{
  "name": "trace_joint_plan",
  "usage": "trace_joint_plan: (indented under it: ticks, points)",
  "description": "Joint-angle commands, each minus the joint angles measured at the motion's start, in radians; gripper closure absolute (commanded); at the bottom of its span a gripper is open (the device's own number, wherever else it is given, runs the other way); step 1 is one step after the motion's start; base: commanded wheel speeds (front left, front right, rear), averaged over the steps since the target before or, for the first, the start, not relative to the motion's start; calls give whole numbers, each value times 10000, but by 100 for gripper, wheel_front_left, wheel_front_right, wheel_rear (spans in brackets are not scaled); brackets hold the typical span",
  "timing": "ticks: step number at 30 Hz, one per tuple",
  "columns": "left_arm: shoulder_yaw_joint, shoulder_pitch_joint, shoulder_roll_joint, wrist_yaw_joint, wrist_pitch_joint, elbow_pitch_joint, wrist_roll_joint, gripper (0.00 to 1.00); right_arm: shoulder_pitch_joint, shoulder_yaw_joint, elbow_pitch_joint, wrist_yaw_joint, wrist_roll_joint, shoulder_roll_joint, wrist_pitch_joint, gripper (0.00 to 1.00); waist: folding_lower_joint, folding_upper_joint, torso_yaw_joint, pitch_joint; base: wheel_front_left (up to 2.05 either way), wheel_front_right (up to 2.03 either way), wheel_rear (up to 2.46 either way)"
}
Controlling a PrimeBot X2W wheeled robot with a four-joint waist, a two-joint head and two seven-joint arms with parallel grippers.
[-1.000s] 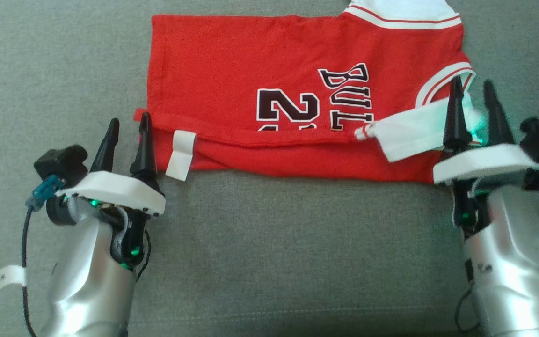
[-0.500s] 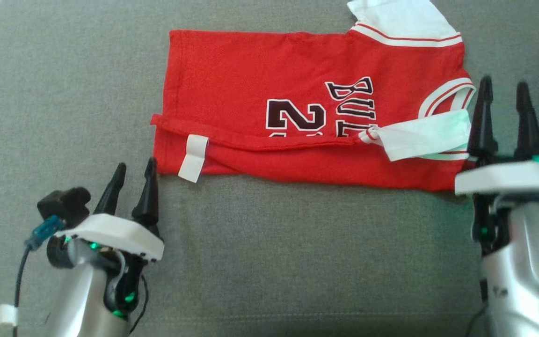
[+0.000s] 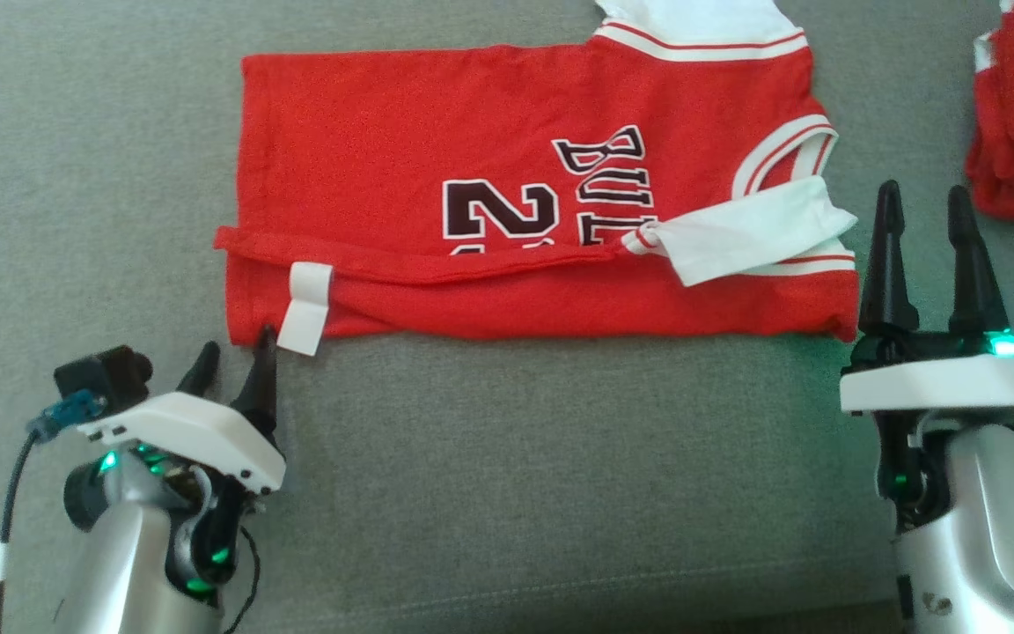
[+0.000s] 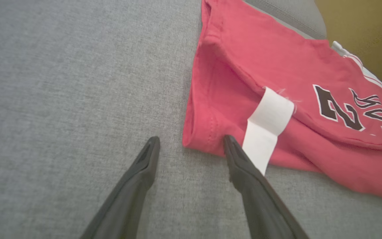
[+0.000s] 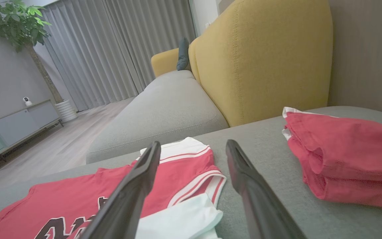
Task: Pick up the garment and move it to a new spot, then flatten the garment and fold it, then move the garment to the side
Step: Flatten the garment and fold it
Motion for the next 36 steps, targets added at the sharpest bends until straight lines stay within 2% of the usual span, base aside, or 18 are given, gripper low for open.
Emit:
trace_joint_plan:
  ticks: [1, 7, 8, 11, 16, 24, 31, 32, 33, 34, 35, 36]
  points:
    - [409, -259, 242, 154, 133, -311, -42, 0, 79, 195, -446, 65, 63, -41, 32, 0, 0, 0, -174, 125, 0, 0, 0]
    - [449, -235, 296, 285, 518, -390, -205, 0, 376, 126, -666, 65, -29, -41, 167, 0, 0, 0, -355, 202, 0, 0, 0]
    - [426, -227, 308, 279, 598, -408, -225, 20, 420, 137, -692, 65, -65, -41, 235, 0, 0, 0, -380, 216, 0, 0, 0]
    - [334, -195, 317, 230, 814, -515, -298, 100, 575, 118, -686, 65, -198, -41, 578, 0, 0, 0, -424, 244, 0, 0, 0]
    - [351, -91, 333, 239, 719, -1069, -354, 100, 947, 26, -191, 65, -357, -41, 1795, 0, 0, 0, -302, 250, 0, 0, 0]
    - [537, 171, 355, 329, 544, -1698, -499, 100, 967, 87, 411, 65, -19, -41, 2185, 0, 0, 0, 20, 260, 0, 0, 0]
    - [509, 308, 279, 391, 474, -1761, -568, 100, 411, 231, 1753, 65, 346, -41, 2351, 0, 0, 0, 295, 311, 0, 0, 0]
    - [500, 303, 266, 388, 452, -1742, -576, 100, 326, 284, 1906, 65, 452, -41, 2359, 7, 0, 0, 322, 309, 0, 0, 0]
    - [488, 295, 256, 379, 430, -1719, -584, 100, 253, 339, 2043, 65, 512, -41, 2392, 35, 0, 0, 349, 305, 0, 0, 0]
    - [478, 286, 248, 369, 406, -1688, -592, 100, 181, 376, 2145, 65, 560, -41, 2407, 58, 0, 0, 371, 293, 0, 0, 0]
    - [472, 278, 239, 362, 375, -1655, -598, 100, 120, 398, 2216, 65, 618, -41, 2431, 71, 0, 0, 384, 277, 0, 0, 0]
    - [464, 271, 227, 351, 337, -1623, -606, 100, 77, 415, 2262, 65, 650, -41, 2486, 95, 0, 0, 398, 252, 0, 0, 0]
